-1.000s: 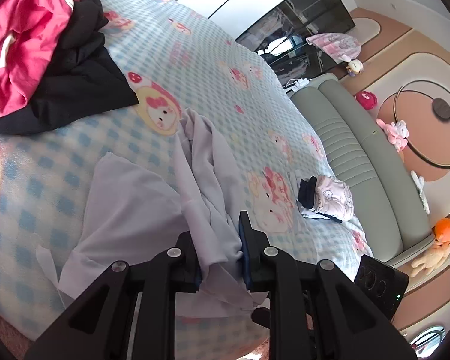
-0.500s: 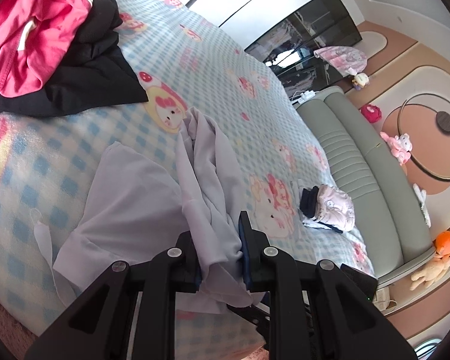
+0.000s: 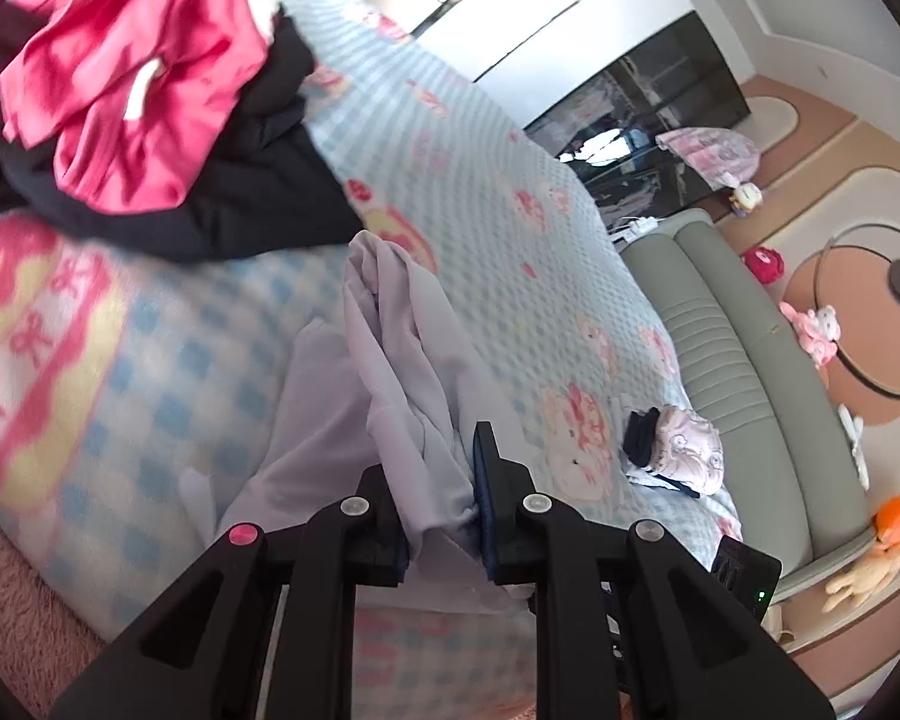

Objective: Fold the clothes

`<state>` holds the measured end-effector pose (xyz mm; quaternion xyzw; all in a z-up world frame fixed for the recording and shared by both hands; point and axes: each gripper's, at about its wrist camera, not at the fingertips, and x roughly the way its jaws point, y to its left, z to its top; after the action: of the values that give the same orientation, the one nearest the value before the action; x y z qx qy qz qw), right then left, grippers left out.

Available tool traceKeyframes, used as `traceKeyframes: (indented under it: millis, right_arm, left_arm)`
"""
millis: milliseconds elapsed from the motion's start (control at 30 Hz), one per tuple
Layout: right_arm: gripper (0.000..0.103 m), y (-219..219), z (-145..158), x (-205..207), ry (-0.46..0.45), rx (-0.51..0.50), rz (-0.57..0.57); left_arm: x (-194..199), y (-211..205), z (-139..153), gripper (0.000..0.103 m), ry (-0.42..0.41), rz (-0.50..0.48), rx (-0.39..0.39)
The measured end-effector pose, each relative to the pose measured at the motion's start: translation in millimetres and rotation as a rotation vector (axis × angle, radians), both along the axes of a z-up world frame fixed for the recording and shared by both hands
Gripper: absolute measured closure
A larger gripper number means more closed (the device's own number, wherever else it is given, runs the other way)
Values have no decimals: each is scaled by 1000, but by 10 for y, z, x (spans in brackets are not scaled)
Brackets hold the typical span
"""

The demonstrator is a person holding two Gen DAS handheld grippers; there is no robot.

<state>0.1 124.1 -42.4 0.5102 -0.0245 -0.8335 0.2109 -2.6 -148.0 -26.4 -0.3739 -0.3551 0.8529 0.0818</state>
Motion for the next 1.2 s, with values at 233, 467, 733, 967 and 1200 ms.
traceKeyframes:
  millis: [233, 467, 733, 967, 1200]
  right_arm:
    - [42, 54, -29, 32, -61, -8, 32]
    - [42, 225, 379, -102, 14, -198, 24]
    - [42, 125, 53, -309, -104, -244, 4]
    - [28, 98, -283, -513, -218, -342, -2]
    - [55, 57, -201, -445, -195, -429, 22]
  left_arm:
    - [11, -124, -294, 77, -137, -16, 7]
    - [49, -292, 220, 51, 9, -3, -81]
    - [-232, -37, -314, 49, -199, -22, -209]
    - [-193, -129, -584, 62, -210, -67, 46]
    - [-192, 61, -409, 75, -165, -116, 23]
